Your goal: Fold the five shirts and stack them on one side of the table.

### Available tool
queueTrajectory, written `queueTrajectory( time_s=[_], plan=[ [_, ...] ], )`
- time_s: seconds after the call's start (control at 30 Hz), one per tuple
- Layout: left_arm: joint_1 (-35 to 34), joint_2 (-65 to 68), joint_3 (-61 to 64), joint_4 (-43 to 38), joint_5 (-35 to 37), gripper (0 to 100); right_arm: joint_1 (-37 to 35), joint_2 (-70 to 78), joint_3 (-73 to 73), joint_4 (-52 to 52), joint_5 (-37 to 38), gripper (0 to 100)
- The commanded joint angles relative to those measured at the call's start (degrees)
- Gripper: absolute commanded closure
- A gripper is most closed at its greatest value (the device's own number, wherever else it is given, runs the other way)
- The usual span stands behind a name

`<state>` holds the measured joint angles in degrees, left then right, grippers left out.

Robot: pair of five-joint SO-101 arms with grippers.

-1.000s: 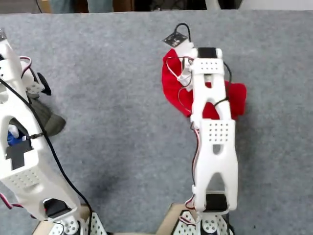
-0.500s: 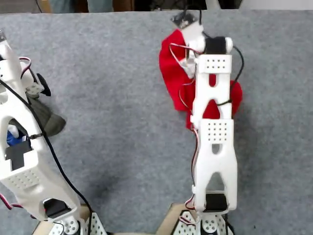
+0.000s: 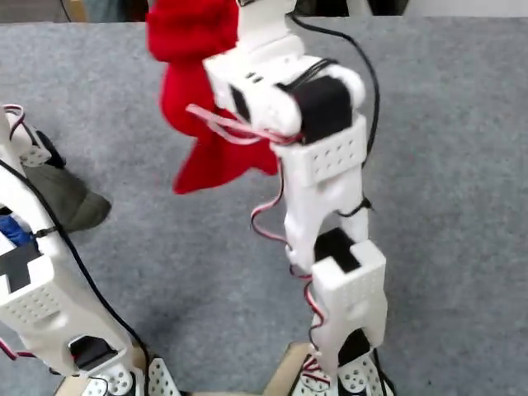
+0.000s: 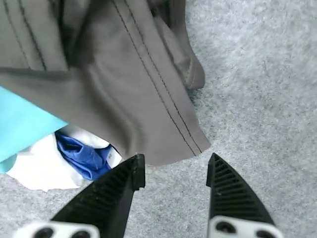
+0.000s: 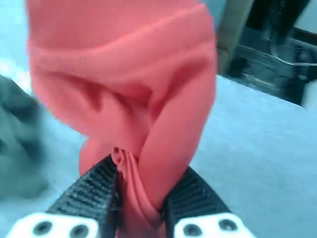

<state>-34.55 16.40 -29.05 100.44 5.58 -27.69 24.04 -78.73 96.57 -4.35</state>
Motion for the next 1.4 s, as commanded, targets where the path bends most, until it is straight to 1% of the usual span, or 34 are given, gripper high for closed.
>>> queueTrajectory(
  time_s=[0.0, 0.13, 0.23, 0.3, 0.37, 0.4, 0.47, 0.6, 0.67, 0.73, 0.8, 0.87, 0.97, 1.07, 1.13, 1.2, 1.27, 1.33, 1.37],
  plan=[
    [-0.5, -3.3, -0.4, 0.3, -0.4, 78, -1.5, -1.3, 4.3, -3.7, -7.9, 98.2],
    [-0.5, -3.3, -0.4, 0.3, -0.8, 78, 2.7, 4.7, 15.7, -3.8, -8.4, 98.3],
    [-0.1, -3.3, -0.4, 0.3, -4.4, 78, 7.1, 9.3, 23.1, -3.9, -8.4, 98.3],
    [0.0, -3.3, -0.4, 0.3, -5.4, 78, 10.0, 11.8, 26.7, -2.4, -8.2, 98.3],
    [0.4, -3.3, -0.4, 0.3, -5.5, 78, 13.1, 14.0, 29.1, 0.4, -5.0, 98.2],
    [1.6, -3.3, -0.5, 0.3, -5.9, 78, 14.7, 15.2, 29.9, 1.5, -3.1, 97.4],
    [4.0, -3.3, -0.4, 0.3, -6.8, 78, 18.1, 17.2, 30.6, 4.0, -1.7, 92.0],
    [11.7, -6.3, 0.2, 0.3, -6.9, 78, 25.9, 17.5, 32.9, 4.7, -0.6, 72.8],
    [17.6, -8.5, 1.5, 0.4, -6.9, 78, 28.7, 16.1, 34.4, 4.7, 3.9, 65.3],
    [25.1, -10.6, 2.9, 0.4, -6.9, 77, 30.9, 14.2, 36.4, 4.7, 7.8, 60.6],
    [32.8, -11.8, 4.7, 0.3, -6.9, 77, 33.2, 11.9, 38.5, 4.7, 10.0, 58.8],
    [40.8, -11.4, 6.7, -0.7, -6.9, 77, 35.3, 9.6, 40.7, 4.7, 11.5, 58.8],
    [50.3, -8.9, 10.7, -6.2, -6.6, 77, 37.8, 7.0, 44.6, 4.7, 12.5, 58.8],
    [56.7, -4.7, 13.4, -12.7, -3.3, 77, 40.3, 4.8, 49.0, 4.7, 13.4, 58.9],
    [59.4, -1.0, 13.8, -17.3, 1.0, 77, 42.0, 3.0, 52.4, 4.7, 15.0, 60.2],
    [61.4, 1.8, 13.7, -20.0, 6.1, 77, 43.3, 0.7, 56.7, 4.7, 18.9, 67.4],
    [63.2, 3.5, 12.9, -20.4, 9.8, 77, 44.1, -2.7, 62.3, 4.7, 23.6, 78.7],
    [64.4, 4.3, 12.4, -20.6, 12.4, 77, 44.5, -7.3, 68.8, 4.7, 29.0, 91.1],
    [64.9, 4.4, 12.3, -20.8, 13.5, 77, 44.4, -9.8, 72.0, 4.7, 32.3, 95.6]
  ],
)
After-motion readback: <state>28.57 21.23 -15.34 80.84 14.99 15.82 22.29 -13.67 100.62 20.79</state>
